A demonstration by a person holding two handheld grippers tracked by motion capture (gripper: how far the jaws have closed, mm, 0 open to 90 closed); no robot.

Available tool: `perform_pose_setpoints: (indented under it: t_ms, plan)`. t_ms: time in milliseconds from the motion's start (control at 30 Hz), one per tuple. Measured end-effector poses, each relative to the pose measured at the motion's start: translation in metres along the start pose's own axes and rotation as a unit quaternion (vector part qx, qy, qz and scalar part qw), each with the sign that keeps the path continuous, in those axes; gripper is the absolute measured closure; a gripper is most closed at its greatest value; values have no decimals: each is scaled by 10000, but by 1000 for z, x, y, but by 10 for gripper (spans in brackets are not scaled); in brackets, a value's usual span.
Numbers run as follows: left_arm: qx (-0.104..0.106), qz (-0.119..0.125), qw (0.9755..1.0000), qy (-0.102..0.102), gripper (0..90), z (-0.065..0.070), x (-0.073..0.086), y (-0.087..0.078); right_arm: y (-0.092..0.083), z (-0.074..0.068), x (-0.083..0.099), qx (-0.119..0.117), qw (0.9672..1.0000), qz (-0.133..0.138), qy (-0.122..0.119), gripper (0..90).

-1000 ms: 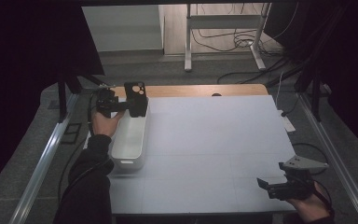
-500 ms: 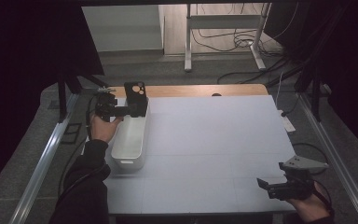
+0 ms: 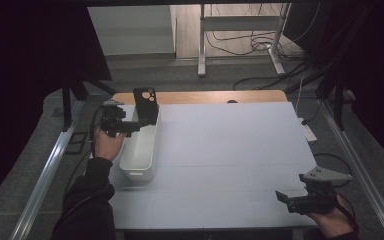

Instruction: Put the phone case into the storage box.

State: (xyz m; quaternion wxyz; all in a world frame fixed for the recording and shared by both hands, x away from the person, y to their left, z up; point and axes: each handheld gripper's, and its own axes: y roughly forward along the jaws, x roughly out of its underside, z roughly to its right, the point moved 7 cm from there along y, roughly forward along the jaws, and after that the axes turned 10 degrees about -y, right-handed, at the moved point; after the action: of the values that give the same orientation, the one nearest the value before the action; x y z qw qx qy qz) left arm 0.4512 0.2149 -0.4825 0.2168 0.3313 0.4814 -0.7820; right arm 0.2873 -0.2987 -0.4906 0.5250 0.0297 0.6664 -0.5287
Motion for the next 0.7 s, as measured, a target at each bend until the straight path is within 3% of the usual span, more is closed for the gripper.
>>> perform_pose_setpoints:
  t_ms: [700]
  plan:
    - [105,36,9993,362,2,25,30,-28,0,0,0,-3,10000,-4,-2,0]
